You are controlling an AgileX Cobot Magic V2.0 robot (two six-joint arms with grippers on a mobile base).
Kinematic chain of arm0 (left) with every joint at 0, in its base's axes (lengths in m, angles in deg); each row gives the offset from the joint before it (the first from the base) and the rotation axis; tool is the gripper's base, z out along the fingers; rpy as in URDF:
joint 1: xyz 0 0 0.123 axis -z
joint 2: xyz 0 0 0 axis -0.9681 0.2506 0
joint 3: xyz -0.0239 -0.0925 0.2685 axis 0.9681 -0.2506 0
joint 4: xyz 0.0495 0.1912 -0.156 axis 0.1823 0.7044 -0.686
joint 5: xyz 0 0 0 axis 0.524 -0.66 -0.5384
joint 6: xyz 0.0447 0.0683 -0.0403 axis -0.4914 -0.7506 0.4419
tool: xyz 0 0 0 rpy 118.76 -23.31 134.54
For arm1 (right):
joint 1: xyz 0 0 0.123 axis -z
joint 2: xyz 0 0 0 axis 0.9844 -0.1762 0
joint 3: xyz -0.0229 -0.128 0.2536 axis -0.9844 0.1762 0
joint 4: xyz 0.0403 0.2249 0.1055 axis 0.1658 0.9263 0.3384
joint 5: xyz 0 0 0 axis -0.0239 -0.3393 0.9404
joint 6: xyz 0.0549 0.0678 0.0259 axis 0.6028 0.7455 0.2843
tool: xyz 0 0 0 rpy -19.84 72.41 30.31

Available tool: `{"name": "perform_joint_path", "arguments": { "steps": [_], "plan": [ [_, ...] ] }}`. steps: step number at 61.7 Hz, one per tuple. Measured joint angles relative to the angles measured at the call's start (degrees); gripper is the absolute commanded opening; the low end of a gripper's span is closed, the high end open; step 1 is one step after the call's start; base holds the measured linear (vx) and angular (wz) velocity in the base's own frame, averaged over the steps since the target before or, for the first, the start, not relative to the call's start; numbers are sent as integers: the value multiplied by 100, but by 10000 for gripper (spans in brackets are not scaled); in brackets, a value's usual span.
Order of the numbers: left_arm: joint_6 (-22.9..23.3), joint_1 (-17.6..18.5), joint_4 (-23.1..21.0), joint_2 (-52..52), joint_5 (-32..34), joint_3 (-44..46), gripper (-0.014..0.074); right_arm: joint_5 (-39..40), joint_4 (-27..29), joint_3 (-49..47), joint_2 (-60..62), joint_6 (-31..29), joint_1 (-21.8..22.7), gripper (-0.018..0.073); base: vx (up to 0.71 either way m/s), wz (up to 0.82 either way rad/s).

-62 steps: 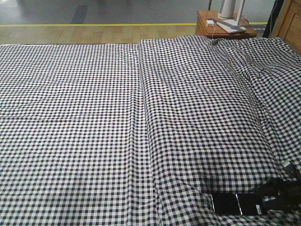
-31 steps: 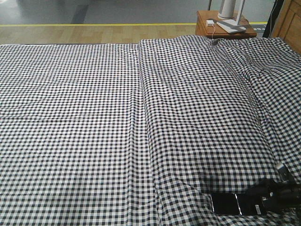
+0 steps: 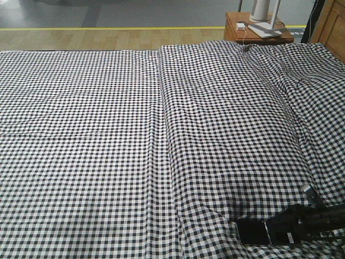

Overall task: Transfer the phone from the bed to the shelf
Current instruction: 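Lower the right gripper onto the black phone and close on it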

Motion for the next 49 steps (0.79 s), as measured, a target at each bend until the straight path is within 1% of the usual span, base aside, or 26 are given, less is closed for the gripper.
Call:
{"name": "perform_joint_path", "arguments": {
  "steps": [8,21,39,49],
  "plan": [
    [0,0,0,0,0,0,1,9,-82,0,0,12,-5,288,0,0],
    [0,0,0,0,0,0,1,9,-243,0,11,18,-37,-11,0,0],
    [0,0,0,0,0,0,1,-91,-370,12,229,173,-59,-8,0,0],
    [0,0,0,0,0,0,1,-85,-380,170,485,207,-70,-3,0,0]
  ]
}}
